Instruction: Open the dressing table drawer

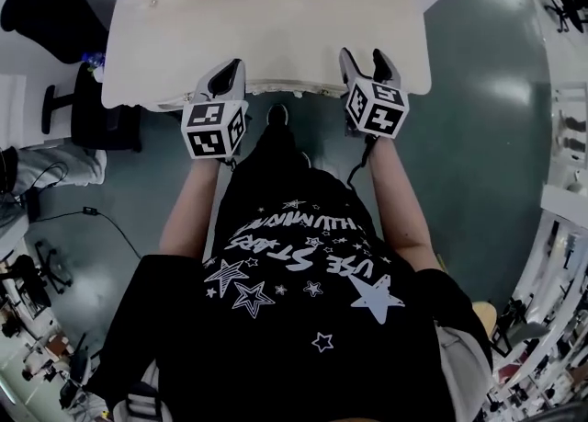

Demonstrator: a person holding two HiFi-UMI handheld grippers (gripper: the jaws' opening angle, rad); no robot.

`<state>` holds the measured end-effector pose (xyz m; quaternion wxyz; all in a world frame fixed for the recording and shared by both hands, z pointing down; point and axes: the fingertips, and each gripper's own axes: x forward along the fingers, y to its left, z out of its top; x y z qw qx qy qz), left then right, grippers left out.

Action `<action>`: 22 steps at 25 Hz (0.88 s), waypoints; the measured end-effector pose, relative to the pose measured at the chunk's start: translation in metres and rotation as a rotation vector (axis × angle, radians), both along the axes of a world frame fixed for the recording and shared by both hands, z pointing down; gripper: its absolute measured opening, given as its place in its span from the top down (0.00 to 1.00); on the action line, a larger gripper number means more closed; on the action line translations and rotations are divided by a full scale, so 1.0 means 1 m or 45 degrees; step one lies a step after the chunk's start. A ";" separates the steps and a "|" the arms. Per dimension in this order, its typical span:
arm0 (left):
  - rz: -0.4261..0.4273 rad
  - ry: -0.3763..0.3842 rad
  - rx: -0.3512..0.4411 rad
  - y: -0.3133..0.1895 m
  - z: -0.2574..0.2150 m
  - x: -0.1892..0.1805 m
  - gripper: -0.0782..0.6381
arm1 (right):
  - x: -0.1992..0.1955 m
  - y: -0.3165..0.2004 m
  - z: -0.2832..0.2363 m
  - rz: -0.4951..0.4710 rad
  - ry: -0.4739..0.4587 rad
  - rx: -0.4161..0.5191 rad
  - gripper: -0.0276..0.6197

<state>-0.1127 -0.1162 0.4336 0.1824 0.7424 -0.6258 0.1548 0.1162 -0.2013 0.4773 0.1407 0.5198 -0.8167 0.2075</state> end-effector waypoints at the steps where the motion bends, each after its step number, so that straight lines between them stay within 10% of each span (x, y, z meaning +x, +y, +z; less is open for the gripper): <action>1: 0.010 0.008 -0.002 -0.008 0.002 -0.001 0.89 | -0.002 -0.004 0.002 0.010 0.008 0.000 0.50; 22: 0.249 0.087 -0.049 -0.203 0.044 -0.030 0.89 | -0.025 -0.168 0.048 0.180 0.221 -0.090 0.62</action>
